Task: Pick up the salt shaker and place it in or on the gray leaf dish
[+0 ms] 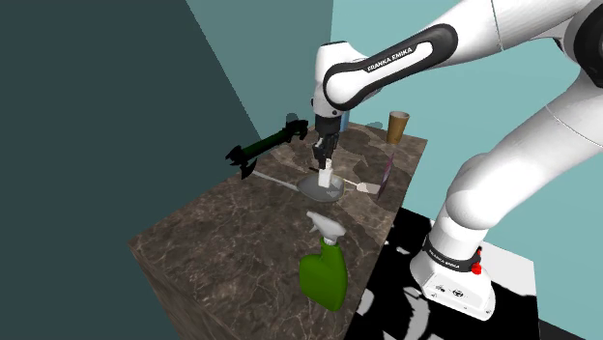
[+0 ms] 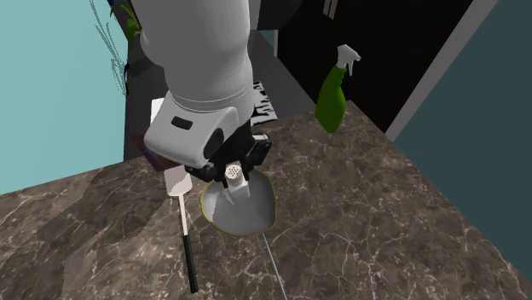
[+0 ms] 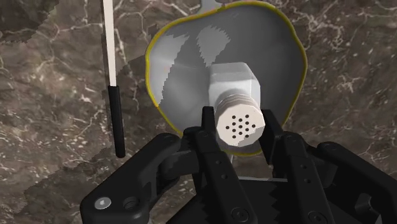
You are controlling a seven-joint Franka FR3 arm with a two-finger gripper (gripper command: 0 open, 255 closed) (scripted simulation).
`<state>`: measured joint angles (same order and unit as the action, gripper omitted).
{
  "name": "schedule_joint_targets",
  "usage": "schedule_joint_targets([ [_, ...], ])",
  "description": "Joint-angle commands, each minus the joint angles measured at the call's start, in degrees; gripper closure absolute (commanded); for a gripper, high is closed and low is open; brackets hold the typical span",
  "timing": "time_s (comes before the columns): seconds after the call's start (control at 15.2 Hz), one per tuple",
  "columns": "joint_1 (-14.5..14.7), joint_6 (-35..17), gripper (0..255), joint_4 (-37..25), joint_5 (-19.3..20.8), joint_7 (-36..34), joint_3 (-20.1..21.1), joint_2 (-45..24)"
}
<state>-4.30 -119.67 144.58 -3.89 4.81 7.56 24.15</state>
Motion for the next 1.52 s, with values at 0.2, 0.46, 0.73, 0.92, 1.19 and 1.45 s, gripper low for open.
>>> schedule_joint_targets([
  [0.2,0.0,-0.48,255,0.32,-0.01,0.0,0.02,-0.12],
  [0.46,0.0,-0.48,0,0.32,-0.01,0.0,0.02,-0.12],
  [0.73,0.0,-0.48,0,0.32,-0.01,0.0,0.02,-0.12],
  [0.92,-0.03,3.76,0,-2.48,0.06,0.04,-0.21,1.32],
  [1.19,-0.06,7.45,0,-5.22,0.15,0.04,-0.41,2.28],
  [1.45,-0.06,7.45,0,-5.22,0.15,0.04,-0.41,2.27],
])
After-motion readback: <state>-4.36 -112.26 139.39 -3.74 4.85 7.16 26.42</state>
